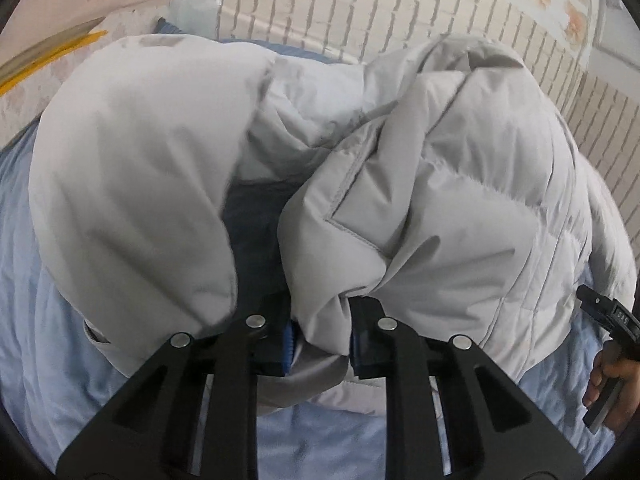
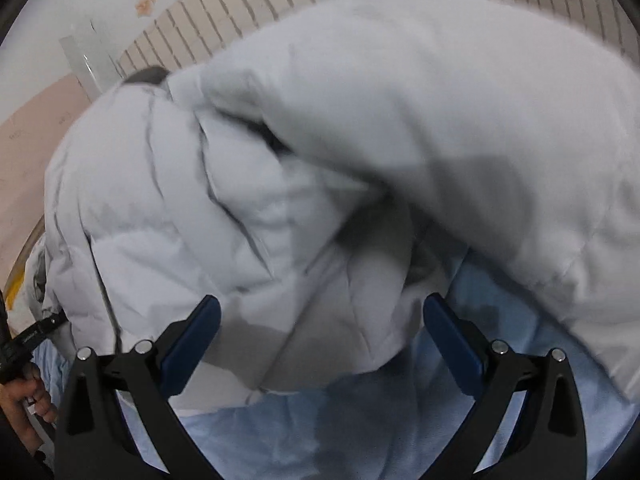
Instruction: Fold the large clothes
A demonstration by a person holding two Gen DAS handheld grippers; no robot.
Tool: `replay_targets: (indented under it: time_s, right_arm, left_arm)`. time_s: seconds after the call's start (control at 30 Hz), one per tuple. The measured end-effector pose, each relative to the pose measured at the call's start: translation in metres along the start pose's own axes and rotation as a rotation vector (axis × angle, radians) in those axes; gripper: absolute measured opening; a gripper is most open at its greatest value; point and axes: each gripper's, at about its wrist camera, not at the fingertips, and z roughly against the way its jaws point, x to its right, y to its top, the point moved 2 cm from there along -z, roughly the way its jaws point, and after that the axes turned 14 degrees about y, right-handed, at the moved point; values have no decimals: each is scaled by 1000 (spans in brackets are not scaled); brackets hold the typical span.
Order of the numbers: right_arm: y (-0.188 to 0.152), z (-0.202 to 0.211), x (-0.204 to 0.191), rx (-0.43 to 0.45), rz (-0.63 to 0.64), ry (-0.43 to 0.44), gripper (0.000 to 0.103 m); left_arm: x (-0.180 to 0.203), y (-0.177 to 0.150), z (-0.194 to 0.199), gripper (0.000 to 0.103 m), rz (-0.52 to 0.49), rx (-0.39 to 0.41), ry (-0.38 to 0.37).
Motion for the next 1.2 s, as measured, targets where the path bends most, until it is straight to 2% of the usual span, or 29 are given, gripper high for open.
replay_targets:
  time_s: [0.1,0.17,0.2,0.27,0.3,0.4,0.47,0.53,0.6,0.73,0.8,0.87,0.9,0.97,1.0,1.03,1.07,1.1,1.13,1.2]
  right_arm:
    - [-19,-27,-12,-35,73,-10,102]
    - [-20,-34,-16,-33,81,7,97]
    - [-19,-37,-19,-32,81,20,66]
    - [-21,-40,-27,-29,74,44,21]
    - [-18,-37,-36,-30,90,53,10]
    - [-7,-26,-65,-2,149,57,7]
    - [3,-1,-90,58,165,83,6]
    - [13,38,-119,133,182,111,6]
    - [26,95,-153,226,215,153,6]
    - [32,188,-220,342,345,200,5]
    - [21,235,-245,386,412,220,5]
    - [7,261,-257,384,436,264,6]
    - [4,275,-251,382,446,279,6]
    - [-14,292,-246,373,441,312,12]
    - [-19,293,-242,371,435,320,20]
    - [-31,297,-233,382,438,318,43]
    - [-43,302,-227,397,445,318,58]
    - [-50,305,-217,427,445,315,89]
    - [-43,311,-216,450,431,289,100]
    - [-35,309,-201,484,390,261,100]
  left_arm:
    - [45,13,-9,19,-15,0,0]
    - [52,11,-9,19,-5,-3,-13]
    - [46,11,-8,19,-3,-4,-19]
    - [44,12,-8,18,-14,5,-30]
    - [42,14,-3,17,-18,13,-34]
    - [28,20,15,16,-8,53,-51]
    - [22,31,36,15,12,101,-64]
    - [15,46,71,14,9,195,-65]
    - [6,62,117,14,-5,320,-59]
    - [-23,74,202,14,5,475,-104]
    - [-35,68,235,14,-9,509,-137]
    - [-46,60,259,14,-38,524,-165]
    - [-51,55,268,15,-48,523,-180]
    - [-63,40,279,23,-41,492,-212]
    - [-70,34,279,27,-26,470,-217]
    - [-76,28,277,50,-11,448,-221]
    - [-83,19,274,84,18,443,-201]
    - [-91,13,273,97,53,454,-172]
    - [-99,11,273,100,94,466,-139]
    - [-117,16,273,100,149,464,-99]
